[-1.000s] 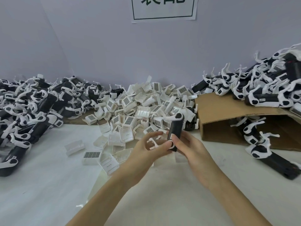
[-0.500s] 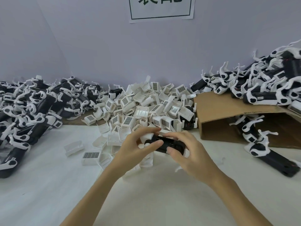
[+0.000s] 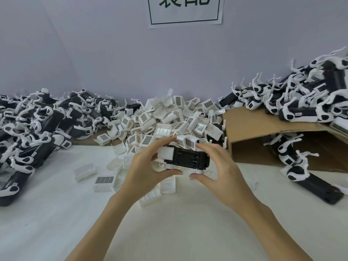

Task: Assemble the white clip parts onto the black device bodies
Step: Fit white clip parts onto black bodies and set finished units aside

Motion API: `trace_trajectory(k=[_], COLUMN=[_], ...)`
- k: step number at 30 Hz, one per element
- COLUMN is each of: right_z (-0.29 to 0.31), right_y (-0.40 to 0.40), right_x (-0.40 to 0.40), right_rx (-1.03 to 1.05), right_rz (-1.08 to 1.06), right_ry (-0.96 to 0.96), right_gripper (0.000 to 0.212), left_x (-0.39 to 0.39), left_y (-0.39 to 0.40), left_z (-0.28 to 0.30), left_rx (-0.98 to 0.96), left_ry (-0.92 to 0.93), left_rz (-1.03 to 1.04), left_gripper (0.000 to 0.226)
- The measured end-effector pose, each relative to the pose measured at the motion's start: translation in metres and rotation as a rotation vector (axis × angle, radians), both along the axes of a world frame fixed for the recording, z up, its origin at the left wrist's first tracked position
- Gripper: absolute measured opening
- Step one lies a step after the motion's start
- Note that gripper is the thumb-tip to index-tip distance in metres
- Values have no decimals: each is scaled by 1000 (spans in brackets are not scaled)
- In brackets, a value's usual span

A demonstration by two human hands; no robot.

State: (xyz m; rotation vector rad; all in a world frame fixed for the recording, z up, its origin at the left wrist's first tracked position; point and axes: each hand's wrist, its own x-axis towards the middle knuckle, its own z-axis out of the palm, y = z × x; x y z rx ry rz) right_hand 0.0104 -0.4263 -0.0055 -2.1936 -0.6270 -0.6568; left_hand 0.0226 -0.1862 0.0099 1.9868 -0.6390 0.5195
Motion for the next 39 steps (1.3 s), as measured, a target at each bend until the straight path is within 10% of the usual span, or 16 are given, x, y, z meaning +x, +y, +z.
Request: trace_trajectory(k=[24, 33, 39], right_z=[-4, -26, -26], right_y=[6, 16, 19], right_x=[-1, 3, 2], right_rx=[-19, 118, 100], right_rz=[24, 142, 144], right_ry=[-129, 244, 127], right_gripper=[70, 56, 53], left_x=[5, -19, -28], left_y=[3, -46, -48], left_z=[-4, -10, -8], left_rx=[-66, 290, 97], left_ry=[121, -547, -364], left_rz=[-59, 147, 103], left_gripper=[79, 71, 34])
